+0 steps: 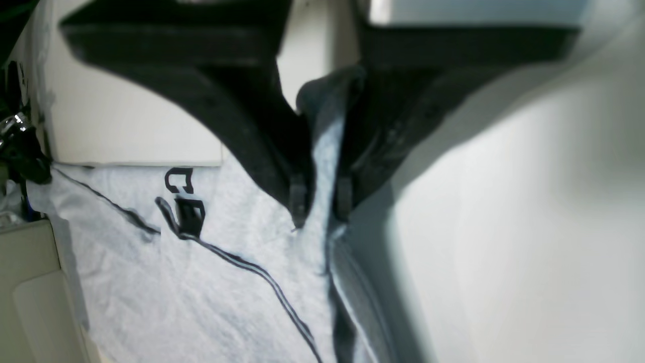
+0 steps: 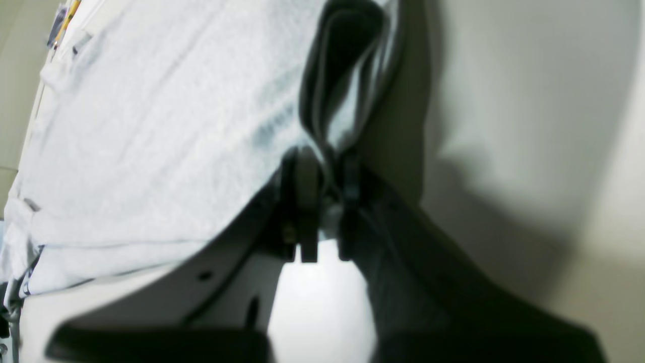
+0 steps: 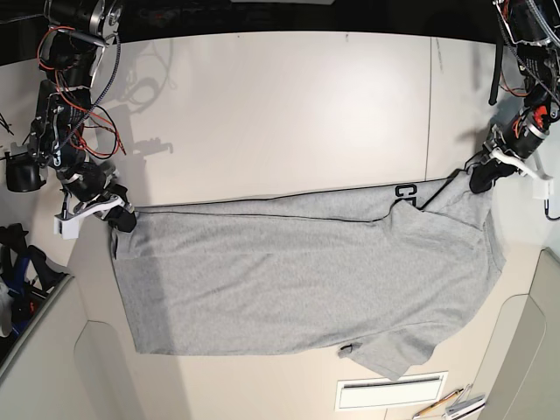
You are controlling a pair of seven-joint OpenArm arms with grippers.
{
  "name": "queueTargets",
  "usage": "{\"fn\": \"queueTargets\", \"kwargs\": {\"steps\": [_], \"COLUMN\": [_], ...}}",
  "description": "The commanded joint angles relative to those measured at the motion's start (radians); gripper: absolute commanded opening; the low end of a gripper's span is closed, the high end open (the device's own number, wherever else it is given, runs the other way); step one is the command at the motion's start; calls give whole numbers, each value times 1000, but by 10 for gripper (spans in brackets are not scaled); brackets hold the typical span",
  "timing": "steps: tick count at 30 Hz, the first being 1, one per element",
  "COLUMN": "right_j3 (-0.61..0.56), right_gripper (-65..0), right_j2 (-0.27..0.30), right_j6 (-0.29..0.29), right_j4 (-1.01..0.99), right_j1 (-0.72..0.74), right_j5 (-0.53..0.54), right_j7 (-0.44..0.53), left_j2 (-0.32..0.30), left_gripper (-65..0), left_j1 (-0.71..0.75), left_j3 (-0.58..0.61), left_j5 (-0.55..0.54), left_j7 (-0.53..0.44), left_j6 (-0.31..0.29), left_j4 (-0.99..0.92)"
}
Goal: Fold the T-shirt properly
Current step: 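Drag the held shoulder edge further, straightening the shirt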
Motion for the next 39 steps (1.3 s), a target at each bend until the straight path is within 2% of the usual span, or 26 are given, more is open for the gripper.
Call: {"fn": "queueTargets", "kwargs": {"steps": [1, 7, 11, 16, 20, 29, 39], "right_j3": [0, 0, 0, 0, 1, 3, 5], "right_gripper": [-650, -650, -650, -650, -650, -650, -650], "right_j2": [13, 14, 15, 24, 42, 91, 103], "right_j6": [14, 14, 14, 14, 14, 14, 14], "right_j4": [11, 38, 77, 127, 155, 266, 332], "right_j1": [16, 16, 13, -6, -32, -152, -265], "right_j5": [8, 9, 9, 10, 21, 73, 74], "right_j7": [7, -13, -61, -87, -125, -147, -154], "left_j2": [-22, -53, -77, -95, -97, -97, -97], "left_gripper": [-650, -650, -650, -650, -650, -650, -650], "left_j1": [-16, -41, -40, -39, -10, 91, 168], "left_j3": [-3, -3, -3, -3, -6, -6, -59], "left_j5": [1, -5, -16, -21, -79, -71, -66], "left_j7": [-2, 30, 51, 147, 197, 230, 238], "left_j6": [-2, -2, -2, -2, -2, -2, -2], "left_j4": [9, 11, 11, 30, 99, 288, 311]}}
